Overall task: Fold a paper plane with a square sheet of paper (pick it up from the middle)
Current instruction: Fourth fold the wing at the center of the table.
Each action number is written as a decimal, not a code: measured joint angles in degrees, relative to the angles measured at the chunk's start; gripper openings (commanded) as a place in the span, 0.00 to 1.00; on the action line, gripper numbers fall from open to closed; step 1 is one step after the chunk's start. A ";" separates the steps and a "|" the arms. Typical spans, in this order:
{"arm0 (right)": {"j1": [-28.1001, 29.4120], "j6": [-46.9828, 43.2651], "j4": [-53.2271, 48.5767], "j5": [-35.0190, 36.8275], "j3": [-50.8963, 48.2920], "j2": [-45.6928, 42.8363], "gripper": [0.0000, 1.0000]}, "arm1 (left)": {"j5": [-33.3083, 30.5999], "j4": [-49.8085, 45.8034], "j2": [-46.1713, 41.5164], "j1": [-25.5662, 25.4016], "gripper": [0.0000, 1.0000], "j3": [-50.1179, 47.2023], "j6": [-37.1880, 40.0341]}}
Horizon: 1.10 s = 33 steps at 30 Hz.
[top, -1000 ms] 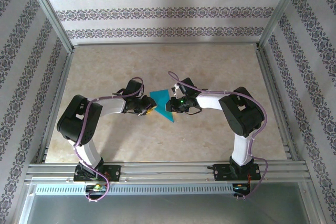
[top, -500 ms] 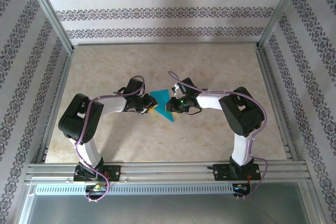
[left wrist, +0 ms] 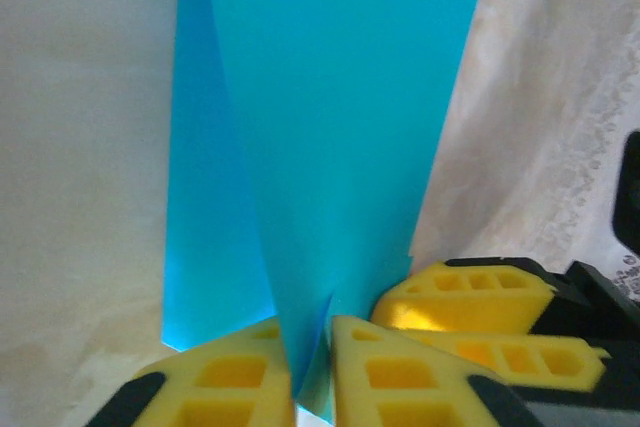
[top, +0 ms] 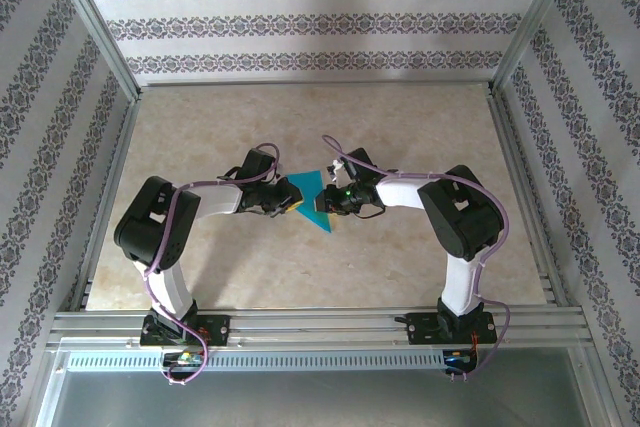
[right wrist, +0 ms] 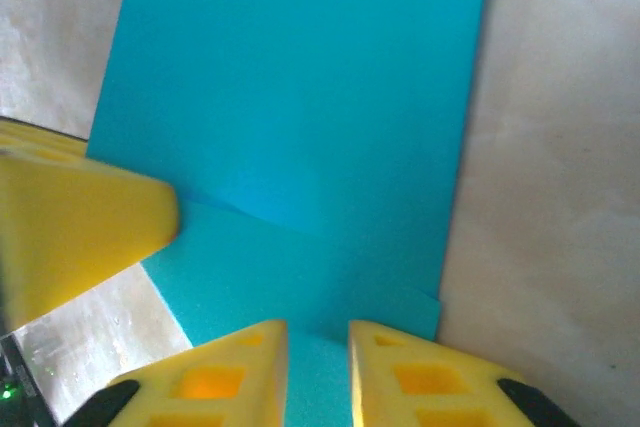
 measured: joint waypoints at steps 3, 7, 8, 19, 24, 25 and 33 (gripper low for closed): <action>0.00 -2.12 -0.31 0.50 -0.59 -1.79 0.38 | -0.04 -0.04 0.31 0.00 0.07 0.00 -0.02; 0.17 -6.40 -0.66 4.46 -3.13 -8.63 0.44 | -0.48 -0.11 0.22 -0.04 0.06 0.07 -0.52; 0.48 -7.50 -0.59 5.92 -3.82 -10.43 0.44 | -0.76 -0.42 0.04 -0.17 0.06 0.11 -0.81; 15.21 -20.94 0.22 33.55 -9.01 -17.68 0.46 | -5.46 -7.39 -2.80 -2.05 0.06 4.90 -5.46; 18.82 -23.23 1.27 39.89 -8.79 -12.68 0.45 | -5.97 -8.94 -2.80 -2.25 0.06 5.05 -7.10; 19.15 -23.45 1.33 40.72 -8.79 -11.69 0.44 | -6.12 -9.20 -2.80 -2.25 0.06 5.05 -7.39; 19.43 -24.22 2.62 44.15 -8.59 -9.27 0.32 | -6.34 -9.97 -2.80 -2.25 0.06 5.05 -8.28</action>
